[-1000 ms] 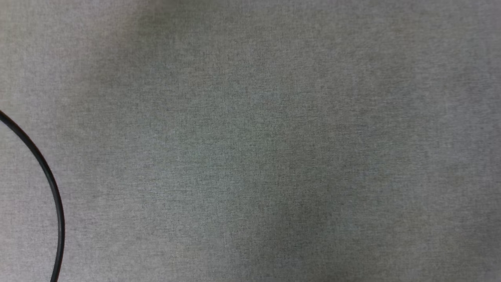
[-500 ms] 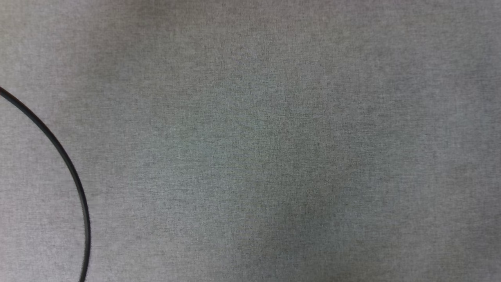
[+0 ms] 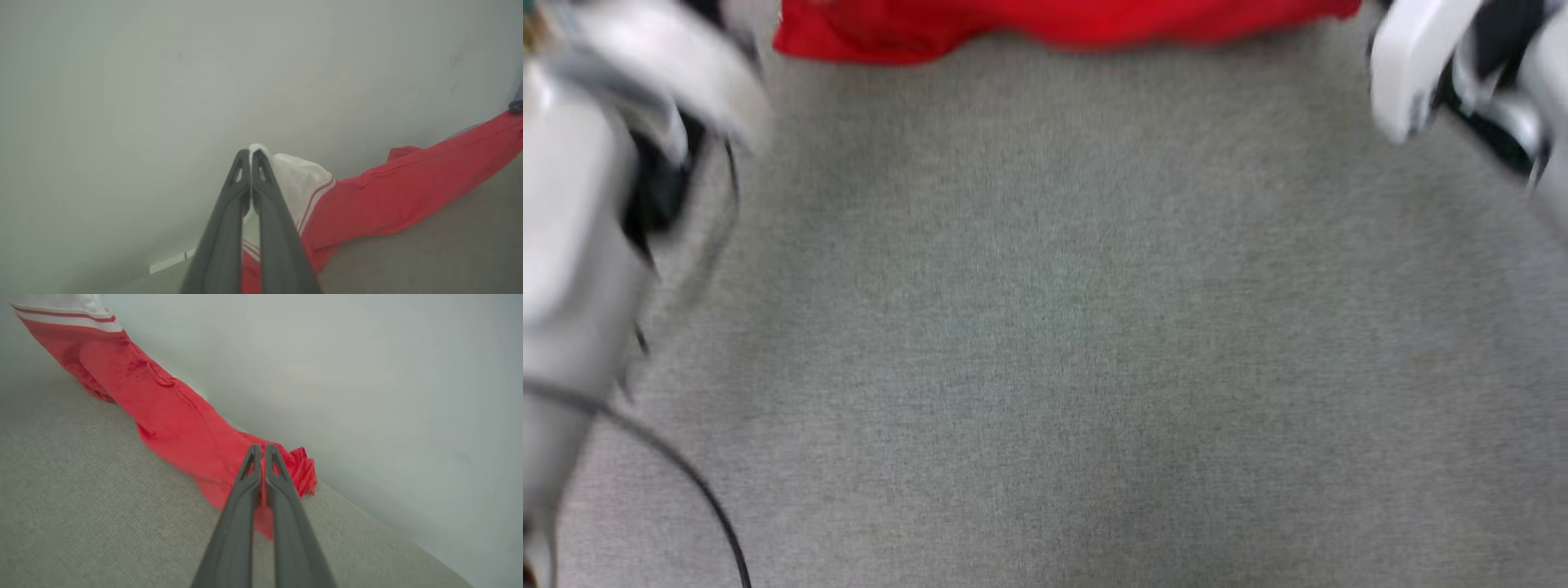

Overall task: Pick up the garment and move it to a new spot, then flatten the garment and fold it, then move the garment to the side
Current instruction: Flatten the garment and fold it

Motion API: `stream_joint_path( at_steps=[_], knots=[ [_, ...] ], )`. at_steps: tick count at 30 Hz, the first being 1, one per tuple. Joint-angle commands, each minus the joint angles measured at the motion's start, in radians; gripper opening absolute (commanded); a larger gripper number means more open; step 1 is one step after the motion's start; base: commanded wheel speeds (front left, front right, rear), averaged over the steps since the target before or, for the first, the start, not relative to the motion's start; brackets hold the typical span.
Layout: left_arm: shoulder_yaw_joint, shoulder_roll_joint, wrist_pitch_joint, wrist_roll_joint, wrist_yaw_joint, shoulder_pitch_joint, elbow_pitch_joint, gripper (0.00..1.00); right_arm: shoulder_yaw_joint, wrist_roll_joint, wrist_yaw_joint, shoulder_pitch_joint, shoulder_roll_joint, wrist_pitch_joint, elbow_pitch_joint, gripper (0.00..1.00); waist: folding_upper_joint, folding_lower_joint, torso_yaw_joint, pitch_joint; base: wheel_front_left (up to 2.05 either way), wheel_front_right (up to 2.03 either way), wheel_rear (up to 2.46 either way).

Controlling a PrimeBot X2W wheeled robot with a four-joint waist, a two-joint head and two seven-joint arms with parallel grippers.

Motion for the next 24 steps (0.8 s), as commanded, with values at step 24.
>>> stream_joint_path(
  at_steps=[24],
  knots=[
    [-0.061,0.209,0.008,-0.244,0.433,1.217,-0.65,0.0,0.153,0.241,-0.001,0.734,-0.268,-0.118,-0.221,0.0,0.0,0.0,-0.014,-0.371,0.0,0.0,0.0]
  ],
)
